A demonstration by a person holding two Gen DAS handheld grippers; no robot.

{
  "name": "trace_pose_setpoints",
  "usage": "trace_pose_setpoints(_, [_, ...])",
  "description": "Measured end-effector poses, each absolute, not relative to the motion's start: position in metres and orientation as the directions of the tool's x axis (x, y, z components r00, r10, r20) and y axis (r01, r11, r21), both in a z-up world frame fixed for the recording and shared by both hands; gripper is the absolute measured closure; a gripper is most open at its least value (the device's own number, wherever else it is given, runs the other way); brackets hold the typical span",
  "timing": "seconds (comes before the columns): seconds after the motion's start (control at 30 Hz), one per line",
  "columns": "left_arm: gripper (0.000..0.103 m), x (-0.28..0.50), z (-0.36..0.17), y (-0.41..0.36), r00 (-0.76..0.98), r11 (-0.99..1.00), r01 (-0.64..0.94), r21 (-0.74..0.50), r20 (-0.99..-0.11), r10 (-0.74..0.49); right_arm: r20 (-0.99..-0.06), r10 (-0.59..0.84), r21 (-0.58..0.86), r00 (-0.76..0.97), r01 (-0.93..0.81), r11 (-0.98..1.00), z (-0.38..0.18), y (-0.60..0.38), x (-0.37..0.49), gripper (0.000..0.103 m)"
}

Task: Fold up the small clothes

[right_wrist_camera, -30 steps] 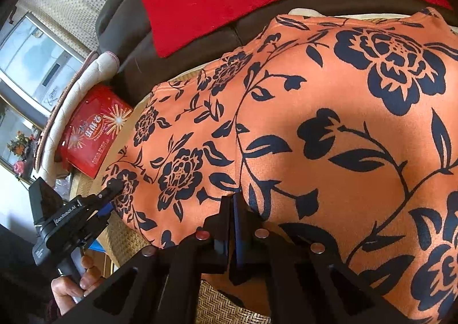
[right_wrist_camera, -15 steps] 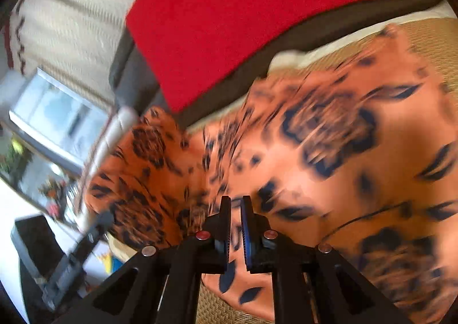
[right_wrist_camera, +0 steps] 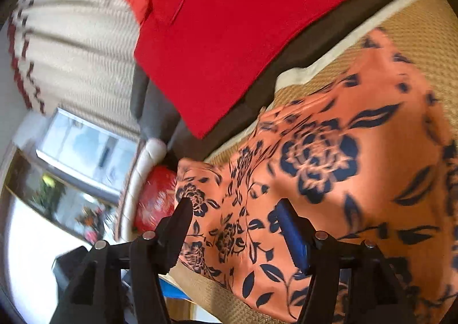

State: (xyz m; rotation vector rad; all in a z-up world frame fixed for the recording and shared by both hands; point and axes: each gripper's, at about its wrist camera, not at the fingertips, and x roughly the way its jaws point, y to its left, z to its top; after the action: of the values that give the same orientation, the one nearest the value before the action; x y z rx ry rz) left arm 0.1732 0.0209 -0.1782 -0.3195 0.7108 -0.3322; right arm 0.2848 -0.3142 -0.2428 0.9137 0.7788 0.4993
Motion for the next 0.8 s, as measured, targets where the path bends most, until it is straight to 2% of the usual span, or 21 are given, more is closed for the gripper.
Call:
trace_pose_setpoints(0.13, [0.028, 0.164, -0.203, 0.102, 0.717, 0.839, -0.084, -0.537, -0.618, -0.324, -0.407, 0.689, 0.820, 0.600, -0.093, 0.565, -0.242, -0.281, 0.292, 0.039])
trace_pose_setpoints(0.2, [0.028, 0.155, -0.219, 0.127, 0.702, 0.793, -0.182, -0.582, -0.641, -0.309, -0.442, 0.681, 0.774, 0.584, -0.134, 0.618, -0.237, -0.259, 0.293, 0.048])
trace_pose_setpoints(0.23, [0.028, 0.153, -0.225, 0.131, 0.699, 0.777, -0.209, -0.593, -0.647, -0.306, -0.463, 0.672, 0.750, 0.579, -0.149, 0.645, -0.236, -0.249, 0.294, 0.060])
trace_pose_setpoints(0.27, [0.028, 0.149, -0.230, 0.137, 0.693, 0.760, -0.237, -0.605, -0.654, -0.305, -0.488, 0.663, 0.721, 0.568, -0.167, 0.673, -0.236, -0.237, 0.296, 0.065])
trace_pose_setpoints(0.47, [0.028, 0.153, -0.271, 0.138, 0.615, 0.661, -0.304, -0.686, -0.671, -0.413, -0.626, 0.602, 0.623, 0.496, -0.146, 0.769, -0.259, -0.198, 0.306, 0.067])
trace_pose_setpoints(0.6, [0.028, 0.163, -0.282, 0.130, 0.624, 0.639, -0.320, -0.699, -0.663, -0.413, -0.626, 0.603, 0.628, 0.494, -0.140, 0.766, -0.264, -0.198, 0.308, 0.067])
trace_pose_setpoints(0.73, [0.028, 0.179, -0.286, 0.122, 0.660, 0.634, -0.308, -0.710, -0.639, -0.395, -0.647, 0.595, 0.625, 0.477, -0.114, 0.772, -0.272, -0.204, 0.312, 0.084])
trace_pose_setpoints(0.8, [0.028, 0.186, -0.291, 0.121, 0.668, 0.615, -0.306, -0.727, -0.624, -0.405, -0.640, 0.609, 0.648, 0.469, -0.096, 0.755, -0.274, -0.211, 0.312, 0.088])
